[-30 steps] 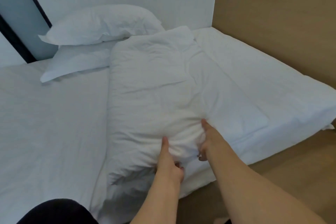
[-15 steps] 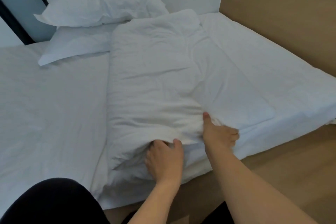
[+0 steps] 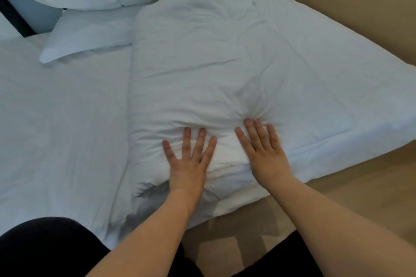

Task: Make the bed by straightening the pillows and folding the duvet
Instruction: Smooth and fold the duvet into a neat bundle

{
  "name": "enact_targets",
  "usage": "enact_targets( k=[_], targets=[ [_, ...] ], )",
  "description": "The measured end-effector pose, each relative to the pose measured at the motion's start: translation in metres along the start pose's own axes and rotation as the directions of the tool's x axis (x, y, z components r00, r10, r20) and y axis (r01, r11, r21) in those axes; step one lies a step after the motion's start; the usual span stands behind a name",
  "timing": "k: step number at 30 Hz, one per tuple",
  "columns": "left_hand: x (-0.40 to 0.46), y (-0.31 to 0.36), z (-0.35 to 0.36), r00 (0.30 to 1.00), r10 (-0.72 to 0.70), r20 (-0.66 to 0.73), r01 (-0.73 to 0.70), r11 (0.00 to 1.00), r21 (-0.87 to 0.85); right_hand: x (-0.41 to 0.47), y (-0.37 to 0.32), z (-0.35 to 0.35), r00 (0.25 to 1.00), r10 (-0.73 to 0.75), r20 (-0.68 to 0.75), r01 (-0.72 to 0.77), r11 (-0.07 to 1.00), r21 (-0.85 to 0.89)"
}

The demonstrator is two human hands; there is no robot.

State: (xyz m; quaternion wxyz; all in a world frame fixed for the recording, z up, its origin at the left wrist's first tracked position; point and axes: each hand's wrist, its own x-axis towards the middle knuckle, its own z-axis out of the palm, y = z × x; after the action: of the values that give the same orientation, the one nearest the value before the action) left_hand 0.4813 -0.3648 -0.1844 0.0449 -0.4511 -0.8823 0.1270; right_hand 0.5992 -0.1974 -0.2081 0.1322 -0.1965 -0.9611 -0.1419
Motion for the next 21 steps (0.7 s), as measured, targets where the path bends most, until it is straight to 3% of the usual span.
enact_targets(
  k=[5, 12, 17, 21],
  targets=[
    [0.020, -0.007, 0.010, 0.999, 0.032, -0.017, -0.032, 0.999, 0.001, 0.017, -0.001, 0.015, 1.000, 0.015, -0.010, -0.015, 0.999, -0.031],
    [0.032, -0.018, -0.013, 0.996, 0.089, -0.015, -0.089, 0.996, -0.014, 0.032, 0.013, -0.003, 0.993, -0.010, 0.119, 0.018, 0.998, -0.065],
    [0.041, -0.038, -0.061, 0.994, 0.014, -0.106, -0.018, 0.999, -0.038, 0.062, 0.031, -0.047, 0.983, 0.033, 0.182, -0.008, 0.991, -0.135],
    [0.037, -0.042, -0.085, 0.993, -0.056, -0.100, 0.051, 0.997, -0.053, 0.095, 0.037, -0.109, 0.971, 0.114, 0.212, -0.099, 0.992, -0.080]
  ],
)
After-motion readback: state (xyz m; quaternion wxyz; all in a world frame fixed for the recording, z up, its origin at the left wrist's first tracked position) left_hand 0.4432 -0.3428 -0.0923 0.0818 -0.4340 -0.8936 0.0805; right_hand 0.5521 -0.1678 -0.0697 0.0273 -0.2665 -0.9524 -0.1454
